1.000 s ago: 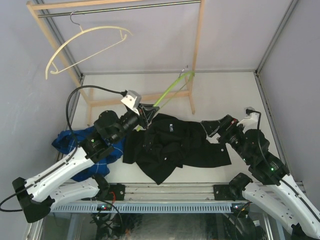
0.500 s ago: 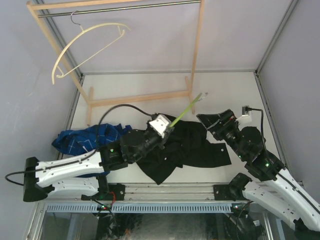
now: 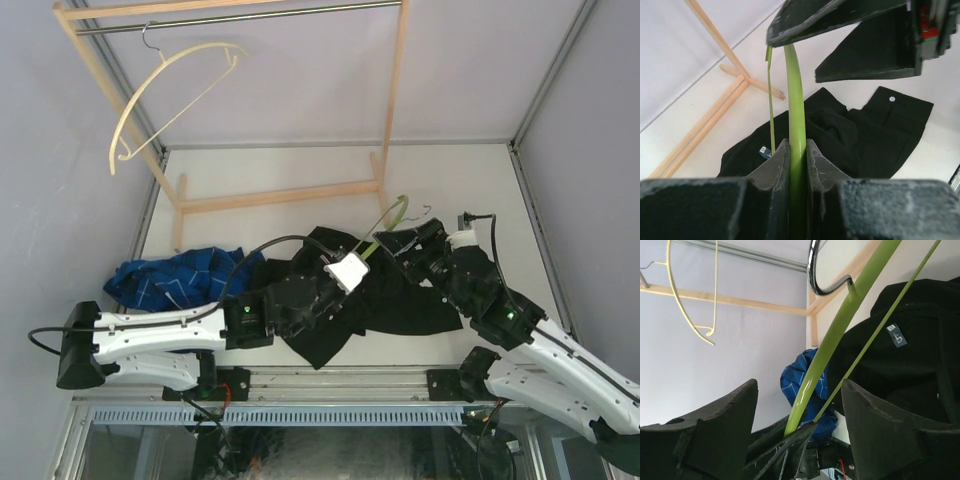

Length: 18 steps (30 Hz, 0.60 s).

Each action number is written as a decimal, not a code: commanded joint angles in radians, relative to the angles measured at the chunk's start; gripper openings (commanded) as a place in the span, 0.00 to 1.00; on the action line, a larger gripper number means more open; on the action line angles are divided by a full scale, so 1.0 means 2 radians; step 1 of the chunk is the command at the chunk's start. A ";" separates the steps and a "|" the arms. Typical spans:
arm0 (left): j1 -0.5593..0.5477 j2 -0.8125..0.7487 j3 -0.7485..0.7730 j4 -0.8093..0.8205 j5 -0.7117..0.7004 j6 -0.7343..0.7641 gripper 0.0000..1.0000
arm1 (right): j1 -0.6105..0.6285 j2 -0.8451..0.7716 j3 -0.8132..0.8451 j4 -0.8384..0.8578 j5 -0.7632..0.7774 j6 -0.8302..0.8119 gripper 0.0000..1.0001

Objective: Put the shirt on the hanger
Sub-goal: Adjust the hanger.

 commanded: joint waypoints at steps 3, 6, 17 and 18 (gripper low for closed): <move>-0.021 0.004 0.027 0.043 -0.020 0.048 0.00 | 0.003 0.015 0.005 0.031 -0.010 0.007 0.60; -0.027 0.002 0.027 0.039 -0.027 0.058 0.00 | 0.001 0.020 0.005 0.029 -0.024 0.005 0.50; -0.031 -0.011 0.045 -0.014 -0.004 0.044 0.09 | -0.016 0.011 -0.007 0.009 -0.029 0.017 0.00; -0.031 -0.012 0.050 -0.021 -0.004 0.039 0.15 | -0.017 0.010 -0.007 0.006 -0.027 0.017 0.00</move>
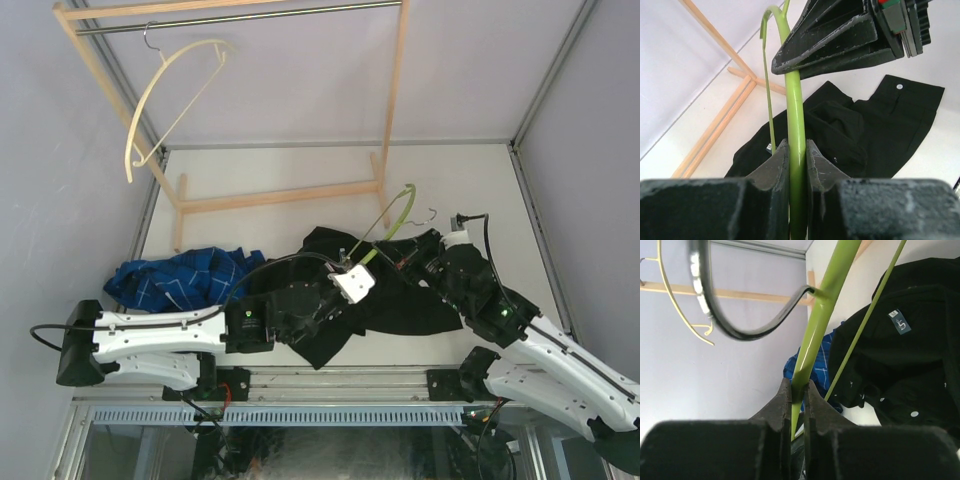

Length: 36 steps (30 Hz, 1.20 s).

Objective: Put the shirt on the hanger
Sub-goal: Adjust the hanger.

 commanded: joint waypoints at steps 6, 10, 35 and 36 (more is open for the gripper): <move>-0.004 -0.032 0.044 -0.023 0.021 -0.032 0.57 | -0.008 -0.015 0.000 0.007 0.004 -0.025 0.00; -0.004 -0.049 0.039 -0.039 0.044 -0.051 0.71 | -0.012 -0.024 0.000 0.003 0.014 -0.049 0.00; 0.078 -0.241 -0.061 -0.015 0.082 0.051 0.96 | -0.185 -0.027 0.071 -0.049 -0.456 -0.364 0.00; 0.078 -0.252 -0.072 -0.005 0.084 0.073 0.96 | -0.185 -0.025 0.072 -0.047 -0.474 -0.367 0.00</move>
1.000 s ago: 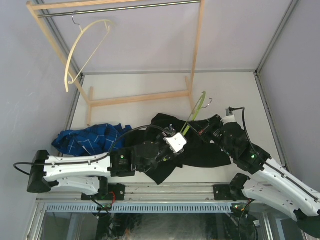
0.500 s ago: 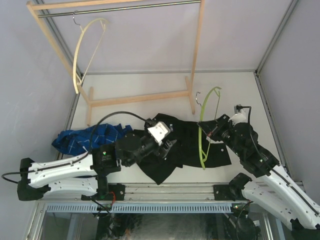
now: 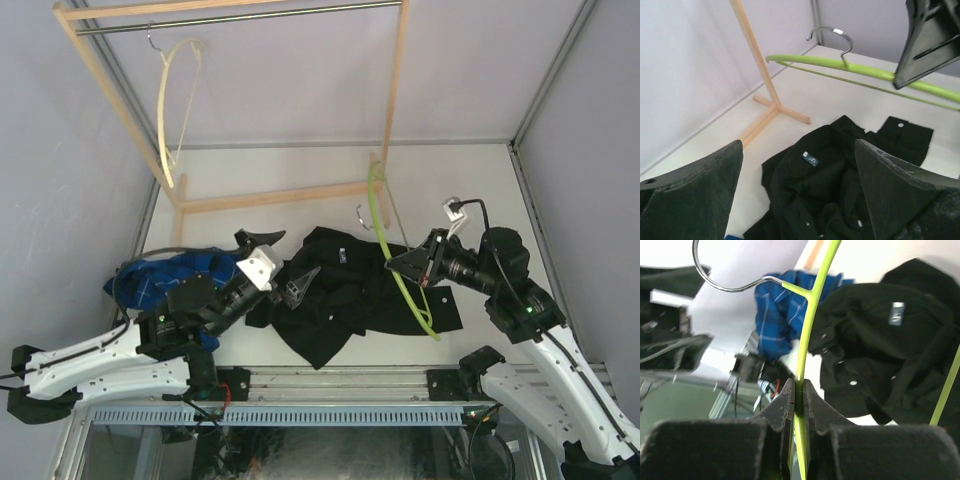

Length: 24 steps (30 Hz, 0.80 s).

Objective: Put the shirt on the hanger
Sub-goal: Adjust the hanger.

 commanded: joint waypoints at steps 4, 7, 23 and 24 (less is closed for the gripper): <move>0.002 -0.063 -0.086 0.091 0.011 0.220 0.97 | -0.001 0.008 0.033 0.035 -0.174 -0.050 0.00; 0.001 -0.074 -0.114 0.108 0.016 0.325 0.97 | 0.006 0.010 0.032 0.039 -0.189 -0.047 0.00; 0.001 -0.018 -0.106 0.143 0.083 0.432 0.66 | 0.147 0.046 0.057 0.051 -0.180 -0.065 0.00; 0.002 -0.016 -0.105 0.143 0.083 0.431 0.62 | 0.151 0.045 0.057 0.050 -0.179 -0.065 0.00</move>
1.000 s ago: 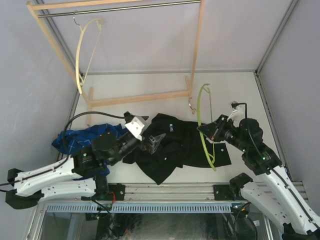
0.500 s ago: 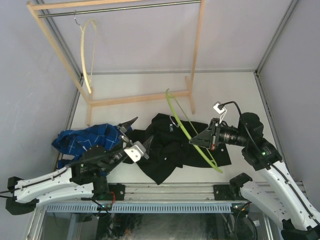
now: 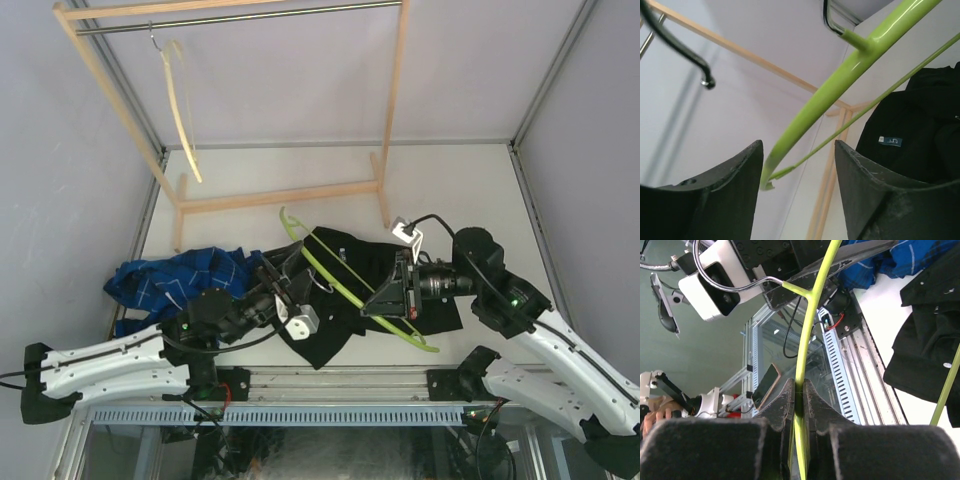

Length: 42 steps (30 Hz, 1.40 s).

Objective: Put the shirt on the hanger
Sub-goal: Adjust the hanger.

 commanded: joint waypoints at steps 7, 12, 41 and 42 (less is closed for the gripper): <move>0.002 0.015 0.029 0.028 0.030 0.005 0.40 | 0.023 0.004 0.026 0.012 -0.002 -0.028 0.00; 0.002 0.015 0.020 0.043 0.024 0.008 0.02 | 0.023 0.006 0.026 0.015 -0.004 -0.028 0.00; 0.002 0.023 0.001 0.002 0.008 0.018 0.00 | 0.202 0.018 0.096 -0.052 0.446 -0.117 0.65; 0.002 0.024 0.001 0.002 0.008 0.018 0.00 | 0.209 0.026 0.100 -0.054 0.450 -0.119 0.64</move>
